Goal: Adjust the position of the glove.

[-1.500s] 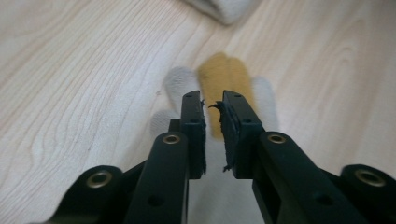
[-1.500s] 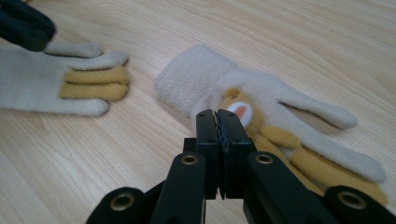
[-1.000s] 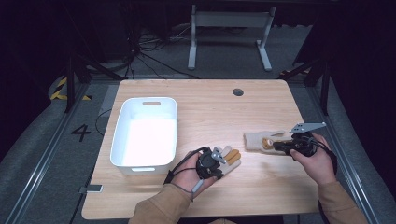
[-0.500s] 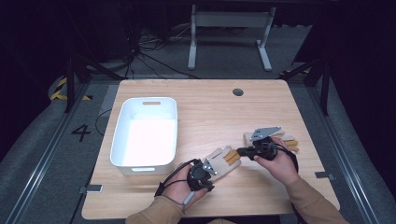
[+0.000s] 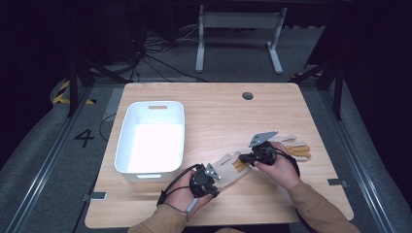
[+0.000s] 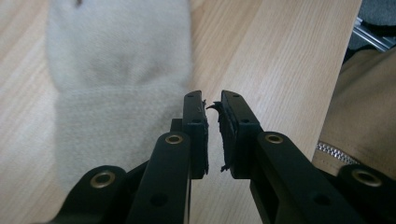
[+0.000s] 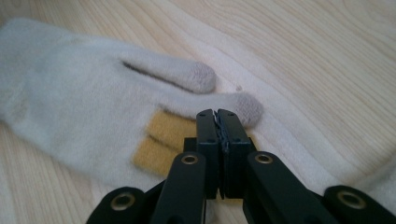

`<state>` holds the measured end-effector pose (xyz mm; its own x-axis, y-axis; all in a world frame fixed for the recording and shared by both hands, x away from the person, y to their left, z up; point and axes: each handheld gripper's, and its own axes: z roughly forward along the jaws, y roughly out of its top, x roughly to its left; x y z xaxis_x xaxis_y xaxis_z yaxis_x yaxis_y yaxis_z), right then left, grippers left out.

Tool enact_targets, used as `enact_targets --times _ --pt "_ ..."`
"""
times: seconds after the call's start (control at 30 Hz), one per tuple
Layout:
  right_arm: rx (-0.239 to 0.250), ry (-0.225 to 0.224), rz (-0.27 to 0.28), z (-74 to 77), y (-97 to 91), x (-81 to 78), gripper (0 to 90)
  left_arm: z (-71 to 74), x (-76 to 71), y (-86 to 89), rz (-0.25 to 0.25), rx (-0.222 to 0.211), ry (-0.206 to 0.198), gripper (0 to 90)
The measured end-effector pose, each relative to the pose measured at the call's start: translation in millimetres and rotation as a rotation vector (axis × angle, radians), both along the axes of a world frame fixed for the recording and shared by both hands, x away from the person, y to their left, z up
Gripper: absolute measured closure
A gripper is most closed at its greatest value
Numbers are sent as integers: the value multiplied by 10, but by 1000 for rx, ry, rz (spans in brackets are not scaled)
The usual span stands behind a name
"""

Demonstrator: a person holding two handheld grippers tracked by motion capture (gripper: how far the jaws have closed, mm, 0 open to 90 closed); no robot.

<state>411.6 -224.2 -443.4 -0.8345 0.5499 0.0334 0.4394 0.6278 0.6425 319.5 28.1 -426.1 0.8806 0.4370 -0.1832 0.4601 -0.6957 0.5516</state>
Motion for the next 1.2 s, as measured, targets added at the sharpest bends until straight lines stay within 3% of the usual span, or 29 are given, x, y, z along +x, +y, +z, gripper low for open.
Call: enact_targets --times 0.73,1.03,1.2 --pt "-137 132 -22 102 -210 -414 899 231 235 280 135 -84 -66 801" --pt "-162 189 -31 136 -268 -499 900 266 286 339 179 -93 -93 795" --pt "-148 172 -20 151 -282 -504 899 265 293 345 182 -94 -92 782"
